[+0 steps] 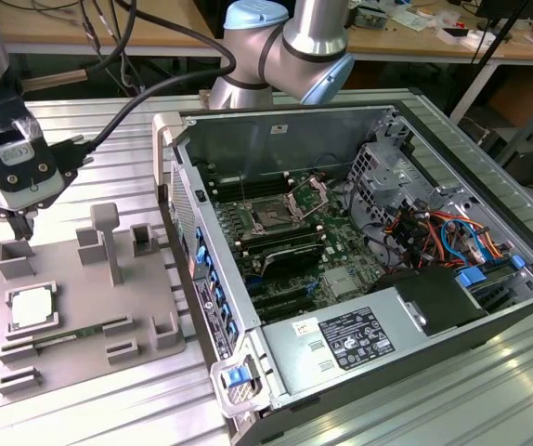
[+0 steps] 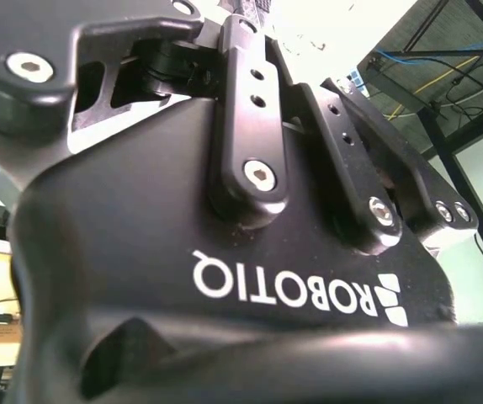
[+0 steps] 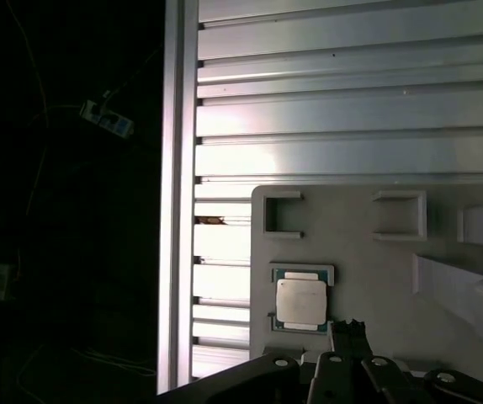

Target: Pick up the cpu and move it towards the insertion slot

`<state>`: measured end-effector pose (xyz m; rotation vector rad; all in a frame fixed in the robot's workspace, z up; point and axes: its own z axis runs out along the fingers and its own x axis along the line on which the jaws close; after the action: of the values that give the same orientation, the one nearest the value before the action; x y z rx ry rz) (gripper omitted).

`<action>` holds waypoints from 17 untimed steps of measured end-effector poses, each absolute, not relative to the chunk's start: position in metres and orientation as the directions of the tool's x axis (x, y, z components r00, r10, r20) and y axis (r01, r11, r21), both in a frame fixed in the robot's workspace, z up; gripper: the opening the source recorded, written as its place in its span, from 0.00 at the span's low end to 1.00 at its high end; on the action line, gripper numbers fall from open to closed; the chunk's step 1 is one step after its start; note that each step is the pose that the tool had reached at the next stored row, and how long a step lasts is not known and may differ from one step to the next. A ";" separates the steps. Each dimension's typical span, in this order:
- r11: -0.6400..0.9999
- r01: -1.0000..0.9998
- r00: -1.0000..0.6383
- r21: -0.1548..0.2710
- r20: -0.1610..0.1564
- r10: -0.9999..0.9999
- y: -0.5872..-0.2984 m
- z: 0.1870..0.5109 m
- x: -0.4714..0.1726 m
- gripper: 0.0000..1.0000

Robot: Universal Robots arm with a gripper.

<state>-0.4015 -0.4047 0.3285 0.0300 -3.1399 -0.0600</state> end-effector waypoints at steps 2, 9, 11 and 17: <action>0.999 -0.019 -1.000 0.038 0.000 -0.019 -0.405 0.328 -0.401 0.11; 0.999 -0.019 -1.000 0.038 0.001 -0.019 -0.405 0.325 -0.401 0.11; 0.999 -0.019 -1.000 0.038 0.001 -0.019 -0.405 0.324 -0.401 0.11; 0.999 -0.019 -1.000 0.038 0.000 -0.019 -0.405 0.322 -0.401 0.11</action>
<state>-0.4015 -0.4049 0.3223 0.0300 -3.1400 -0.0600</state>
